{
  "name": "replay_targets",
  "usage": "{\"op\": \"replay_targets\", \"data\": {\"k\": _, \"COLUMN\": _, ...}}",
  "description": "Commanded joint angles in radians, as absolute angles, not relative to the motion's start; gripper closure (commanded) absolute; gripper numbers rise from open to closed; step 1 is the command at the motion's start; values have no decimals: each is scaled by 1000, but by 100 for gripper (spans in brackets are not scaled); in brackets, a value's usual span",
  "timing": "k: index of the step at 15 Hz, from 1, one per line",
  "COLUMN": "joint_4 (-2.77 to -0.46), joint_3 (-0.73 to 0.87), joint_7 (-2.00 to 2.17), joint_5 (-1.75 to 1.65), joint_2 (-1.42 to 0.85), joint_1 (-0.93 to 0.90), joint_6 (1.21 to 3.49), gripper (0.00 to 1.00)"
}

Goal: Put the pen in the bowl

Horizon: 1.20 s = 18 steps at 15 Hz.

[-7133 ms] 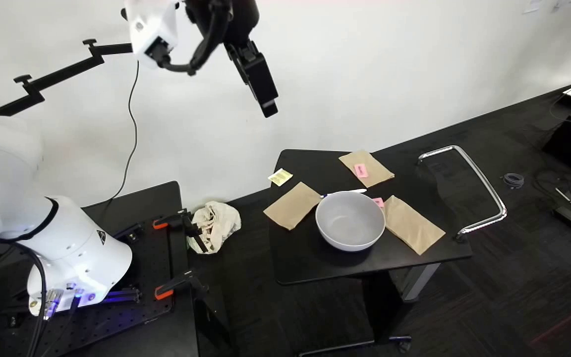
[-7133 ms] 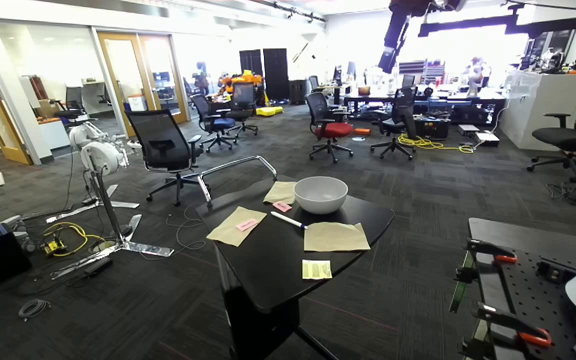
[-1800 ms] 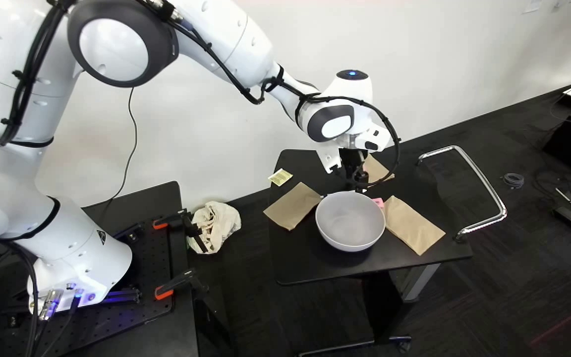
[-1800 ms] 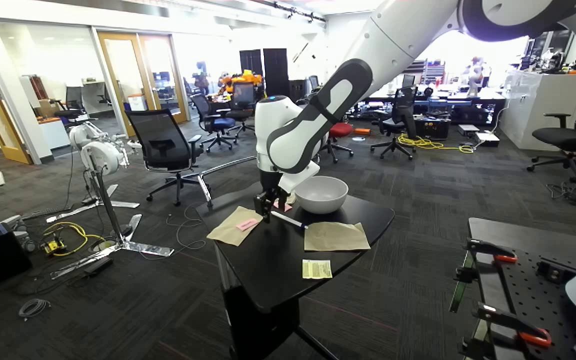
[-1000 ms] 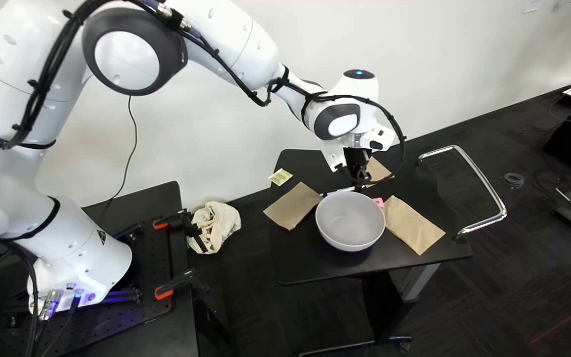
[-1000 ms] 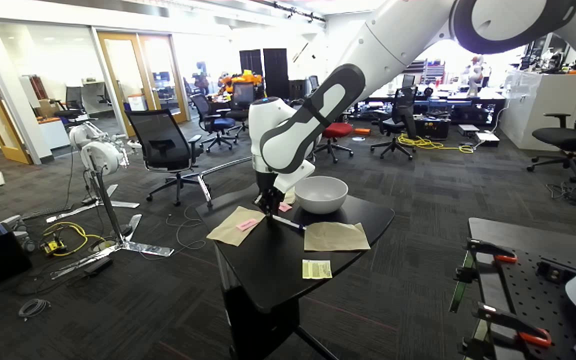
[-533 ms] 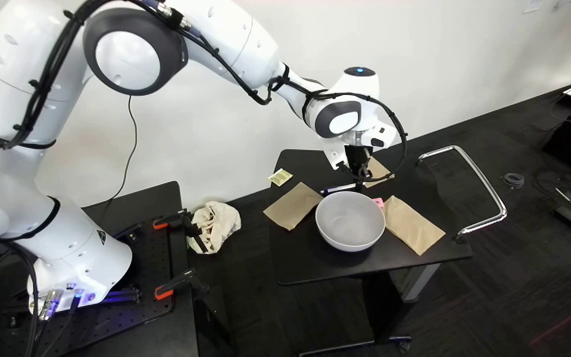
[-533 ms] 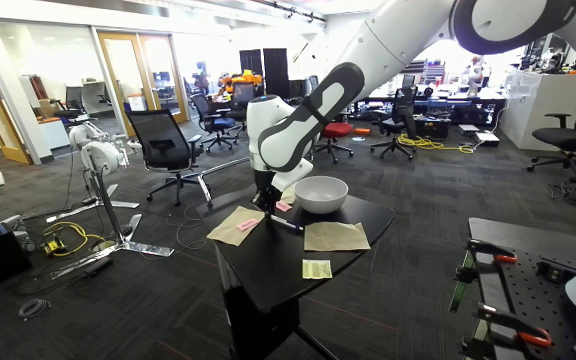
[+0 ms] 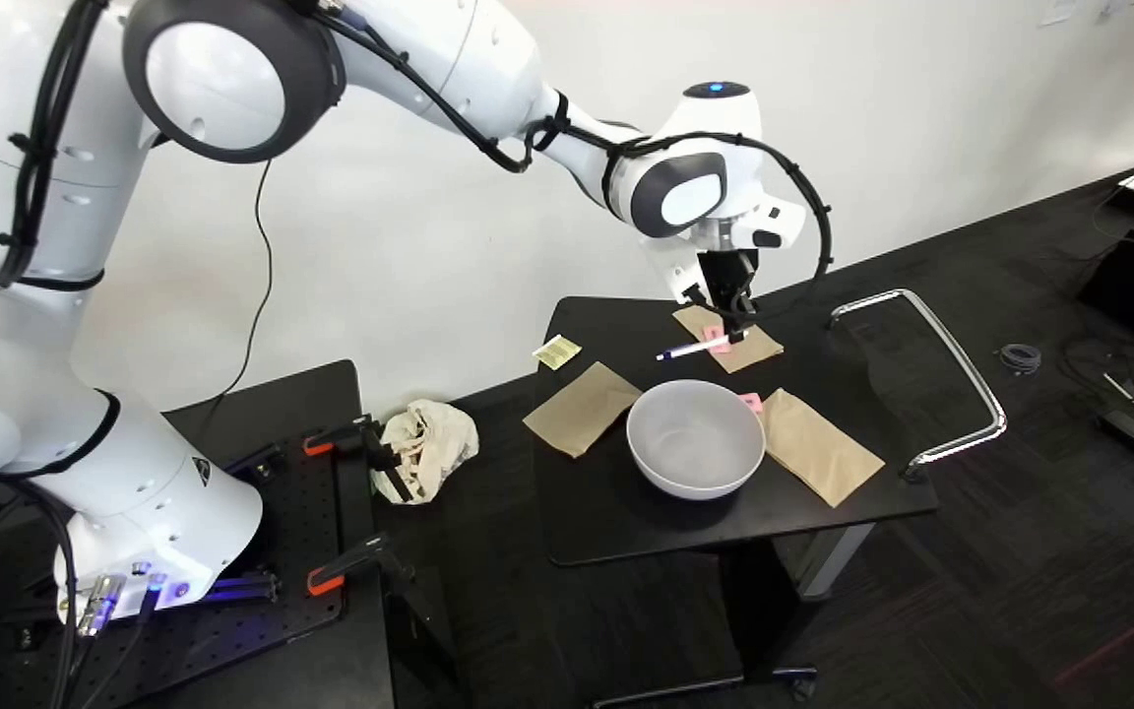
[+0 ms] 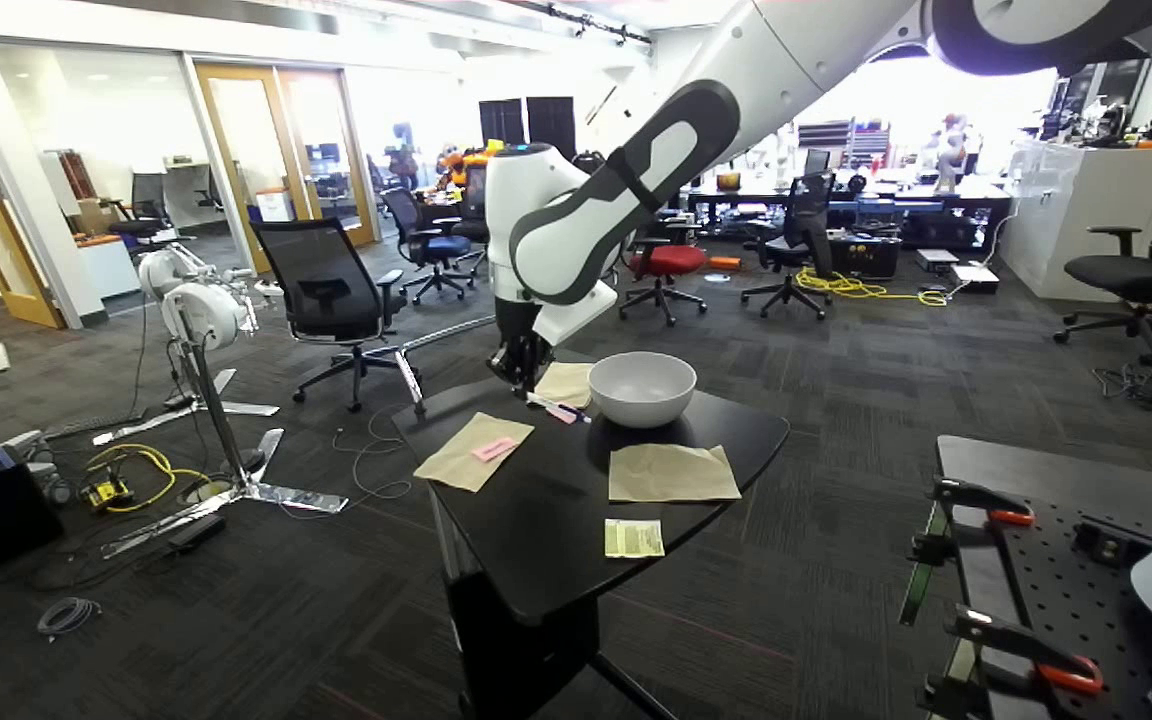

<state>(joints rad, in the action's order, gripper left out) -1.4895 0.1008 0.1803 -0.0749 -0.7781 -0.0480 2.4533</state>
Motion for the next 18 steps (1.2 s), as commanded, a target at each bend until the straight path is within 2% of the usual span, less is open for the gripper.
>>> {"op": "replay_targets", "data": {"k": 1, "joint_4": -1550, "joint_3": 128, "joint_7": 198, "joint_5": -112, "joint_2": -684, "joint_1": -72, "joint_6": 2450, "gripper": 97}}
{"op": "replay_targets", "data": {"k": 12, "joint_4": -1835, "joint_3": 234, "joint_7": 384, "joint_5": -216, "joint_2": -423, "joint_1": -95, "joint_6": 2579, "gripper": 97}}
{"op": "replay_targets", "data": {"k": 18, "joint_4": -1952, "joint_3": 335, "joint_7": 541, "joint_5": -256, "joint_2": -411, "joint_1": -85, "joint_6": 2719, "gripper": 97}}
